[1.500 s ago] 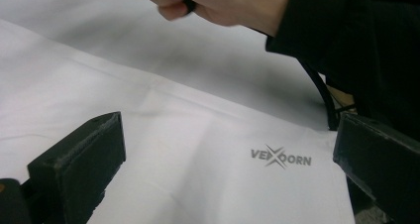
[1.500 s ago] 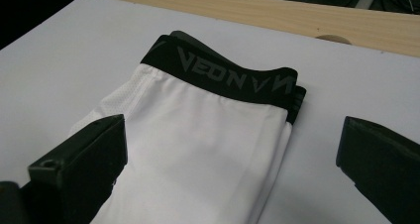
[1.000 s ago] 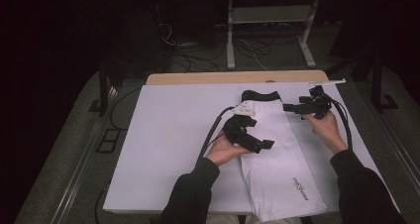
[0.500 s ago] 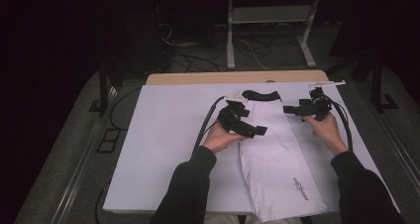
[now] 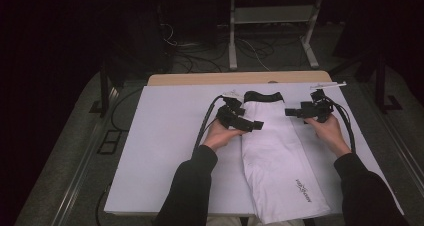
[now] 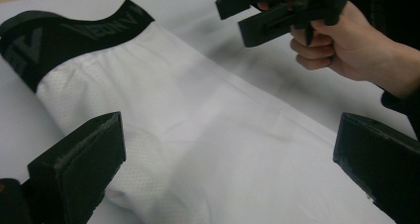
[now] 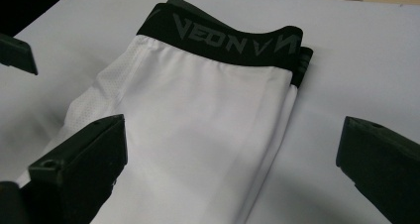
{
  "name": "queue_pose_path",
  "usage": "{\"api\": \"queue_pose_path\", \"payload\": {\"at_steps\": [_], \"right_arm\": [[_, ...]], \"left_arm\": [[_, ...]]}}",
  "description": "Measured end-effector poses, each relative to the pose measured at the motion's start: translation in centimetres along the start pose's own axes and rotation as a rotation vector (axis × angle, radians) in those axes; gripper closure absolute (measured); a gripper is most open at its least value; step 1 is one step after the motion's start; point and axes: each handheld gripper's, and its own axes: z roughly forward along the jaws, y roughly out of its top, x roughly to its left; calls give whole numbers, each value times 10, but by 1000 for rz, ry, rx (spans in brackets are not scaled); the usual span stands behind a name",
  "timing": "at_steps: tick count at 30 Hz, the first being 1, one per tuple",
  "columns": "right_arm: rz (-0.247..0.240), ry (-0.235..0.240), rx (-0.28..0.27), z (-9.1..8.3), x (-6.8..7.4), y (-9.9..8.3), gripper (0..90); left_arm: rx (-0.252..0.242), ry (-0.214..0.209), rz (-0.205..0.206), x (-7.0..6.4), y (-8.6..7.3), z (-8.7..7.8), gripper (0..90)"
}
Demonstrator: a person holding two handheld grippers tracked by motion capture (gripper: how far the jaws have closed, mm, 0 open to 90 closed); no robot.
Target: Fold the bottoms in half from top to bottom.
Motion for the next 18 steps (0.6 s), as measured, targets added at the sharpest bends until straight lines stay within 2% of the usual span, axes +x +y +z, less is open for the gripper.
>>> {"api": "queue_pose_path", "payload": {"at_steps": [8, 18], "right_arm": [[-8, 14, 17, 3, 2, 1, 0], [9, 24, 47, 6, 0, 2, 0]], "left_arm": [[13, 12, -74, 21, -4, 5, 0], [43, 20, -127, 38, -3, 15, 0]]}}
